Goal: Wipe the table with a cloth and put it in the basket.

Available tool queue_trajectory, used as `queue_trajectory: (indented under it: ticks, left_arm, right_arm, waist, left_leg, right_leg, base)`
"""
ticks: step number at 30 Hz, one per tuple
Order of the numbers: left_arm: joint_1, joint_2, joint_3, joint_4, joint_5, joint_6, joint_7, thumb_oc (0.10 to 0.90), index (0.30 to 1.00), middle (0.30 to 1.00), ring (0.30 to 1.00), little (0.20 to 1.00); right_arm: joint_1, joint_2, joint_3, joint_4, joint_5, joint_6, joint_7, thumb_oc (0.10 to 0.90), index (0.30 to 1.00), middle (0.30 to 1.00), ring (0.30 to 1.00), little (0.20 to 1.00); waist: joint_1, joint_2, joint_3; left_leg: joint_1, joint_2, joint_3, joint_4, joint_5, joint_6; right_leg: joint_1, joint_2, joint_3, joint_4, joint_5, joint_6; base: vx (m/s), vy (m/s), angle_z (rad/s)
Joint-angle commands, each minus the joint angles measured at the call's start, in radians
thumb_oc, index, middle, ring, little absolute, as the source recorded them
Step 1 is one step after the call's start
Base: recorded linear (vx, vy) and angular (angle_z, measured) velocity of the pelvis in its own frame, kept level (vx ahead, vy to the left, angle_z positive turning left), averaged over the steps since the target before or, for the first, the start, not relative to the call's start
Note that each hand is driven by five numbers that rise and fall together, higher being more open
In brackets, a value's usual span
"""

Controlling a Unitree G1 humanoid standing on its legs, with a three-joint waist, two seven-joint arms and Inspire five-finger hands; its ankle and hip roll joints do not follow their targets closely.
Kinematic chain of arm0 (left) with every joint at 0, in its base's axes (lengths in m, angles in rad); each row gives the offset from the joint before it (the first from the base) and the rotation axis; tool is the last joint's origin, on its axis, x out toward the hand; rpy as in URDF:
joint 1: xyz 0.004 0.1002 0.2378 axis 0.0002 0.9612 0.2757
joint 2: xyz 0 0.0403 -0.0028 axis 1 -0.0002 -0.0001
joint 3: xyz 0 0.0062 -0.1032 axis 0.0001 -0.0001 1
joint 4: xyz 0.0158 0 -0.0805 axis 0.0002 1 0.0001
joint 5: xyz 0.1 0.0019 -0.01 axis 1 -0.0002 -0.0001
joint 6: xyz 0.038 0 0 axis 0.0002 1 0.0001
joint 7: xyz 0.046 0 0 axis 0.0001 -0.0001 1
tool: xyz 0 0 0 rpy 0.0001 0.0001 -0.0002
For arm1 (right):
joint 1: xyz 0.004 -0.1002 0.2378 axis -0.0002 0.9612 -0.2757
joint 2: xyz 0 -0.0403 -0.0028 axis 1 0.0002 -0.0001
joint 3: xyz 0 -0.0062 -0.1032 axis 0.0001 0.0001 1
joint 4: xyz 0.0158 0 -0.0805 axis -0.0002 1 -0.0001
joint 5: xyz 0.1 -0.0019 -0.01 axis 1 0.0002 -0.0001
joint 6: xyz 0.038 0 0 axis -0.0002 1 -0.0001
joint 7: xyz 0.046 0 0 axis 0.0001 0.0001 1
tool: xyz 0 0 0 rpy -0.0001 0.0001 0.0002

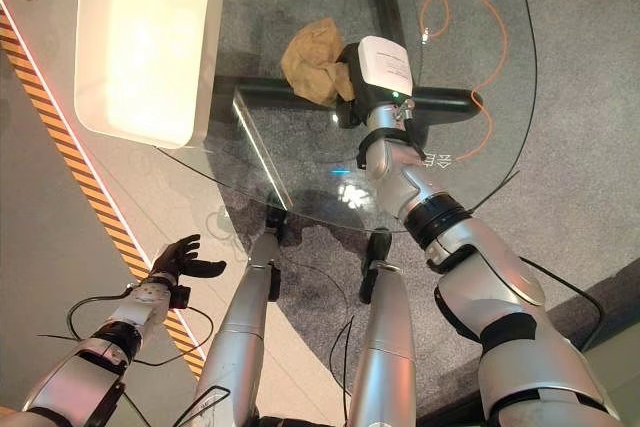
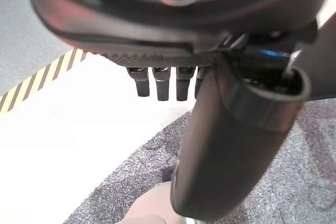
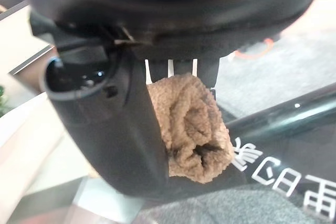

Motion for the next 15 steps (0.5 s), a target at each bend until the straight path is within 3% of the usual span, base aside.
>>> queue_trajectory:
  ticks: [1, 15]
  left_arm:
    - [0.019, -0.004, -0.002, 0.046, 0.036, -0.001, 0.049, 0.8, 0.9, 0.9, 0.9, 0.9]
    - [0.021, -0.009, 0.013, 0.047, 0.047, 0.0, 0.051, 0.8, 0.9, 0.9, 0.9, 0.9]
  right_arm:
    - [-0.013, 0.11, 0.07, -0.134, -0.07, -0.11, 0.067, 0.1, 0.3, 0.3, 0.3, 0.2]
    - [0.069, 0.142, 0.106, -0.292, -0.111, -0.144, 0.173, 0.1, 0.3, 0.3, 0.3, 0.2]
  waist:
    - [0.009, 0.014, -0.018]
    - [-0.004, 0.009, -0.018]
  left_leg:
    - [0.019, -0.129, 0.086, 0.135, -0.158, 0.116]
    - [0.017, -0.129, 0.087, 0.132, -0.149, 0.114]
  right_leg:
    - [0.053, 0.049, -0.076, -0.252, 0.158, -0.023]
    - [0.045, 0.053, -0.064, -0.249, 0.162, -0.022]
  base:
    - [0.0, 0.0, 0.0]
    - [0.0, -0.002, 0.01]
